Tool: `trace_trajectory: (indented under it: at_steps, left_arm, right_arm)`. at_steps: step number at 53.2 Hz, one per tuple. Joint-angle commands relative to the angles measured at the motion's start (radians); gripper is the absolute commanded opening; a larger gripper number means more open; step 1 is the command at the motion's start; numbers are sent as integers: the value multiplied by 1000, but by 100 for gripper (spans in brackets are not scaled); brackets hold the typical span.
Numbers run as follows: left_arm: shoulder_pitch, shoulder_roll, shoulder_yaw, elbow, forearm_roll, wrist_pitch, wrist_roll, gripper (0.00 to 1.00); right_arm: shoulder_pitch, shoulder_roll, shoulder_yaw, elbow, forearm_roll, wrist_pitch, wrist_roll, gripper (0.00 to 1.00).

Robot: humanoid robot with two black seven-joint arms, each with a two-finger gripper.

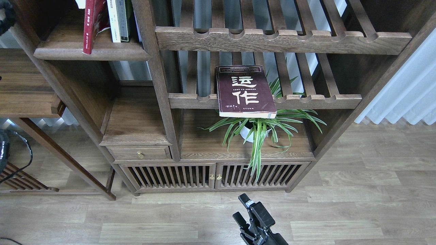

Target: Organize books on shelf

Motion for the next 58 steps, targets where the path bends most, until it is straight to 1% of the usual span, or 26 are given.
trace_trajectory:
  at_steps: [1,9,13,16,23,26,29,33,34,35,36,38,39,45,48,55,58]
  left_arm:
    - [-16,-1,25,53,0,0,-23,5]
    - [-19,-1,39,67,-1,0,-44,5]
    - [-19,-2,39,66,-3,0,-44,6]
    - [-16,-2,43,60,-9,0,-40,9]
    - [-16,-2,43,50,-13,0,-40,10]
    - [-16,-2,43,50,-15,0,-40,16]
    - [-17,-2,43,50,-15,0,-40,19]
    - [-16,-2,45,49,-15,0,-41,28]
    - [-14,-2,45,49,-15,0,-41,33]
    - [-14,-2,45,49,-15,0,-41,34]
    - [-13,2,45,47,-15,0,-41,42]
    - [-13,4,45,47,-15,0,-41,50]
    - [-11,4,43,47,-15,0,-41,52]
    - [-11,7,43,46,-15,0,-46,57]
    - [-7,7,40,29,-15,0,-46,66]
    - [-1,11,29,1,-17,0,-47,69]
    - [6,22,22,-12,-18,0,-47,73]
  right_arm:
    - [0,0,-1,0,0,0,0,99]
    - [0,0,0,0,0,0,0,99]
    - [-2,0,-1,0,0,0,1,99]
    - [-4,0,0,0,0,0,0,99]
    - [-4,0,0,0,0,0,0,99]
    - [-4,0,0,0,0,0,0,99]
    - [-5,0,0,0,0,0,1,99]
    - [-7,1,0,0,0,0,1,99]
    - [-10,0,3,0,0,0,1,99]
    - [-10,1,5,0,0,0,0,99]
    - [-11,1,12,1,0,0,0,99]
    - [-11,1,12,1,0,0,1,99]
    - [-11,0,12,1,0,0,0,99]
    - [-14,0,12,3,0,0,0,99]
    - [-16,1,12,3,0,0,0,99]
    - [-16,1,12,5,0,0,0,99]
    - [-17,0,12,5,0,0,0,99]
